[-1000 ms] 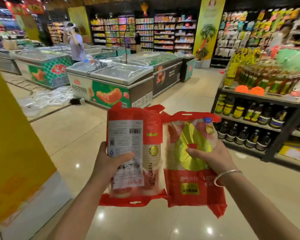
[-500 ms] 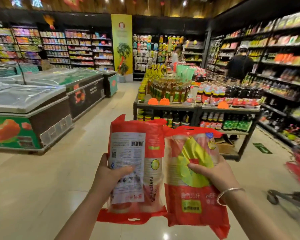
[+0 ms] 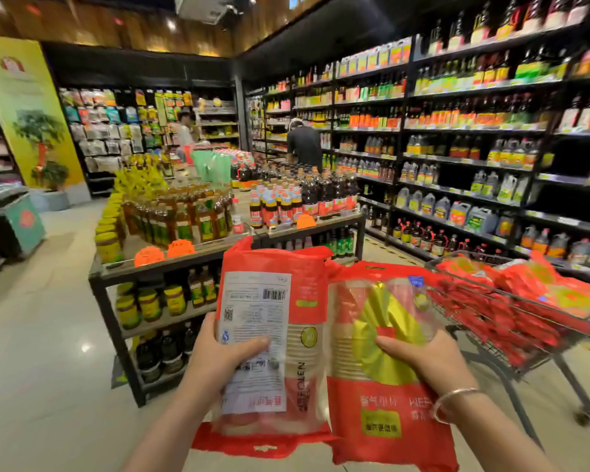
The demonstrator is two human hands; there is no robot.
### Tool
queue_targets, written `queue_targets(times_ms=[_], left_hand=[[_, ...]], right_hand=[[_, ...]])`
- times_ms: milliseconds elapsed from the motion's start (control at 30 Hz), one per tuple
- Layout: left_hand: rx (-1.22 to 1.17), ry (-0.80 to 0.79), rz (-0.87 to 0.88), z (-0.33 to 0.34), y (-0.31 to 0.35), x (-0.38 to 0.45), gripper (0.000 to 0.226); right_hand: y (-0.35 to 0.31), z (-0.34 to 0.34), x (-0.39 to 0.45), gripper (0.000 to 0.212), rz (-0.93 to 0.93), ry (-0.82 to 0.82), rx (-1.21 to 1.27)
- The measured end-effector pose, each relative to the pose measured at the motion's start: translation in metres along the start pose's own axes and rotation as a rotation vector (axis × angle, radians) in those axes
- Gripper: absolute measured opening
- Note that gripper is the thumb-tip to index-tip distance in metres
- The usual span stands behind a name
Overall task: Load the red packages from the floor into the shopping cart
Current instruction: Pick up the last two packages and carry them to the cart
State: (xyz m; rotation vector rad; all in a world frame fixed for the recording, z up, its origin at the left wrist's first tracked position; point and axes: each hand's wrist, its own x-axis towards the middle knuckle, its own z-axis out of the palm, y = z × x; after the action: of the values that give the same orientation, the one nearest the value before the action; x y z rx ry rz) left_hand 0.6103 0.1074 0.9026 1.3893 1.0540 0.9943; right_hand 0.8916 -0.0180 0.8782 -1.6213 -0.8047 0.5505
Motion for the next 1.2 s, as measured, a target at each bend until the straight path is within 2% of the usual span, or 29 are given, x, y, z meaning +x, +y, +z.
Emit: queue_targets(times_ms=[100,167,233,333,433,567,733,833,900,1000,1200], left_hand=[[-0.004,-0.107,0.028,0.037,0.006,0.056,0.058],[-0.007,-0.171,0.032,0.065,0.007,0.092,0.058],[0.001,-0.233,0.021,0.094,0.007,0.125,0.065],[-0.005,-0.310,0.002,0.147,0.002,0.173,0.086],[-0.015,-0.378,0.007,0.209,-0.001,0.220,0.090],[-0.040,-0.444,0.000,0.291,0.000,0.275,0.070],[-0.047,-0.517,-0.017,0.378,0.003,0.345,0.062],[-0.016,-0.541,-0.020,0.421,0.005,0.389,0.069],[0.007,-0.554,-0.026,0.450,0.004,0.417,0.070],[0.031,-0.604,-0.015,0.496,-0.003,0.465,0.058],[0.101,-0.758,-0.004,0.598,-0.012,0.574,0.069]], right_hand=[[0.010,-0.013,0.037,0.099,0.077,0.100,0.014],[0.015,-0.025,0.061,0.103,0.073,0.175,0.016],[0.017,-0.039,0.085,0.099,0.066,0.252,-0.005],[0.035,-0.062,0.122,0.082,0.118,0.309,-0.008],[0.056,-0.094,0.169,0.101,0.164,0.368,0.009],[0.064,-0.137,0.234,0.083,0.165,0.450,-0.011],[0.082,-0.174,0.316,0.105,0.231,0.486,0.013],[0.087,-0.189,0.362,0.088,0.224,0.489,0.043],[0.092,-0.199,0.393,0.086,0.214,0.513,0.036],[0.102,-0.210,0.439,0.047,0.182,0.536,0.033],[0.125,-0.232,0.542,0.050,0.180,0.618,0.070]])
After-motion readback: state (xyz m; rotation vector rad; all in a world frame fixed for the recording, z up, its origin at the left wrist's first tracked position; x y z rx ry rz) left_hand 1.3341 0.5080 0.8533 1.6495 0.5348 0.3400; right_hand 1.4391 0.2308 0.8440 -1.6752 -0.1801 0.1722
